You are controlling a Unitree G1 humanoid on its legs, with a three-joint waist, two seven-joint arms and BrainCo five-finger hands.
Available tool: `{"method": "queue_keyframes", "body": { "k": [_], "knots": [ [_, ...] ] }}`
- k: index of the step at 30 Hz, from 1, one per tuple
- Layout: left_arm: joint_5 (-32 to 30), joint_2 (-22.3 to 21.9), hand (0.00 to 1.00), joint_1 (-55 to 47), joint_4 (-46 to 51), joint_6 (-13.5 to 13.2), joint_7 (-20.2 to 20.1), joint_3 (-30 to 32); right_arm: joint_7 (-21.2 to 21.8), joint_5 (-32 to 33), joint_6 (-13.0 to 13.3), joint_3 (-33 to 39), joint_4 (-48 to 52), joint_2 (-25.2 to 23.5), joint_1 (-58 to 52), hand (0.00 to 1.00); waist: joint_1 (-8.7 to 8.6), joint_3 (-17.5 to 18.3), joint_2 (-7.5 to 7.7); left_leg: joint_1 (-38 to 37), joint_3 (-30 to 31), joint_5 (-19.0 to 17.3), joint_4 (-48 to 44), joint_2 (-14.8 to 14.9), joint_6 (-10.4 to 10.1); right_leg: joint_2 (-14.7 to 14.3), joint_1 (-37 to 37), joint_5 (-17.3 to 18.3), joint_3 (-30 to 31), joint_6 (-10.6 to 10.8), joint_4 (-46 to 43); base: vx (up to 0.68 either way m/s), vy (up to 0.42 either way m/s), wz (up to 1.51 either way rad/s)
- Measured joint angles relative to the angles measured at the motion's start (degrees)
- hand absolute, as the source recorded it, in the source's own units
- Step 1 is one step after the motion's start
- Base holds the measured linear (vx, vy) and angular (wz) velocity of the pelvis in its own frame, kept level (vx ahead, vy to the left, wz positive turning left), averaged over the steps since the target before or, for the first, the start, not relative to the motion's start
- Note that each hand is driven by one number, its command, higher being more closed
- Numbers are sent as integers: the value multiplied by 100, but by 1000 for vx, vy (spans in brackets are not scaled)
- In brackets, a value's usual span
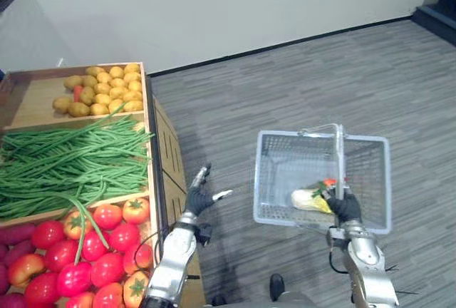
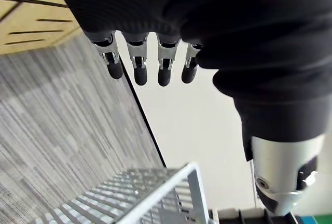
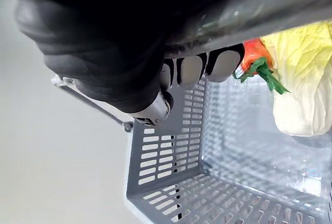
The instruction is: Pick vegetable in the basket
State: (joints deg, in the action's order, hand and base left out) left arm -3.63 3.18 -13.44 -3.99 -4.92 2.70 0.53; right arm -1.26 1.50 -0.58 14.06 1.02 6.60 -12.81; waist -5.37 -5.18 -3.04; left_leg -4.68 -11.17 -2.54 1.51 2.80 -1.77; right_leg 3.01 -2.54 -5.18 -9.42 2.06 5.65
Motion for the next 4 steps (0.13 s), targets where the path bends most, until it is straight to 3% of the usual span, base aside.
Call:
{"method": "queue_keyframes", "body": {
  "k": [3,4],
  "knots": [
    [199,-14,0,-177,-240,5,17,498,-8,-117,0,207,-241,-2,-92,100,37,52,3,-15,10,2,58,10,-3,10,-9,35,-13,-6,0,-9,1,2],
    [203,-19,0,-189,-427,24,23,642,-9,-215,-1,282,-423,-5,-148,100,129,94,-4,-24,12,7,58,15,-10,6,-9,41,-19,-15,0,0,0,0]
  ]
}}
